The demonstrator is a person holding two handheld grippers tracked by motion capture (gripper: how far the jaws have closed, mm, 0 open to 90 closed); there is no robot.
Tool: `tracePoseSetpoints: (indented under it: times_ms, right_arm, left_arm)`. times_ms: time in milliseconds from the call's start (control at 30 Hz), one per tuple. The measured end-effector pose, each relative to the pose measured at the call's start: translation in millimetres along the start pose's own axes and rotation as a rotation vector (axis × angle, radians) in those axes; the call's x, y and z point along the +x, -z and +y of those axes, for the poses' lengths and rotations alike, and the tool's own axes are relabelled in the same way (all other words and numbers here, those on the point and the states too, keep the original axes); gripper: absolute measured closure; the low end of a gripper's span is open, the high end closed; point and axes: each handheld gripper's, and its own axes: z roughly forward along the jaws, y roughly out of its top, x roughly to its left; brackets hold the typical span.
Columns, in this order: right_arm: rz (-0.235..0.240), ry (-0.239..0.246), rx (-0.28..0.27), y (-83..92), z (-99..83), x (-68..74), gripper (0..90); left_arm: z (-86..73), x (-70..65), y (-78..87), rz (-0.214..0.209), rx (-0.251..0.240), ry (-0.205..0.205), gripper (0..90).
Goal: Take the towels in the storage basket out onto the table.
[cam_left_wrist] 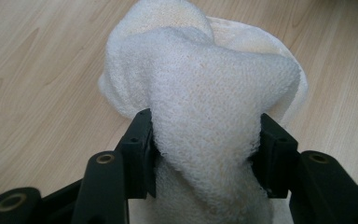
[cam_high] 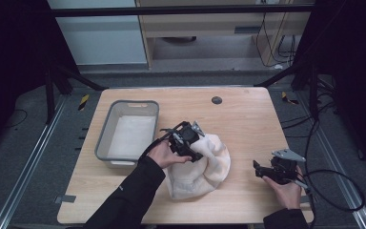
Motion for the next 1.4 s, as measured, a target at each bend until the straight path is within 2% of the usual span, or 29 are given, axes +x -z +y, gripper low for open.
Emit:
tracePoseSetpoints:
  times_ms: [267, 433, 667, 933, 1067, 1233, 1400]
  right_arm:
    - [0.004, 0.002, 0.002, -0.2, -0.2, 0.5, 7.4]
    - [0.006, 0.004, 0.002, -0.6, -0.3, 1.1, 7.3]
    - [0.008, 0.004, 0.001, -0.8, -0.2, 1.7, 7.1]
    - [0.013, 0.007, -0.001, -0.9, -0.1, 1.7, 7.0]
    - [0.02, 0.001, -0.004, -0.3, 0.2, 2.2, 7.0]
    - [0.026, -0.004, -0.01, 0.2, 0.8, 2.6, 6.9]
    - [0.026, -0.002, -0.014, 0.4, 1.0, 2.0, 7.1]
  left_arm:
    - [-3.0, -1.0, -3.5, -0.002, -0.003, -0.012, 44.2]
    - [-6.2, 0.1, -4.5, -0.008, -0.006, -0.01, 39.1]
    - [-7.0, -1.4, 0.0, 0.006, -0.019, -0.022, 30.5]
    - [-7.3, -3.0, 21.7, 0.02, -0.064, -0.025, 26.8]
    - [-9.8, -3.6, 34.4, 0.022, -0.102, -0.019, 25.3]
    - [-15.8, -2.0, 48.1, 0.049, -0.147, 0.011, 24.2]
    - [-29.9, -0.1, 61.4, 0.087, -0.193, 0.047, 23.9]
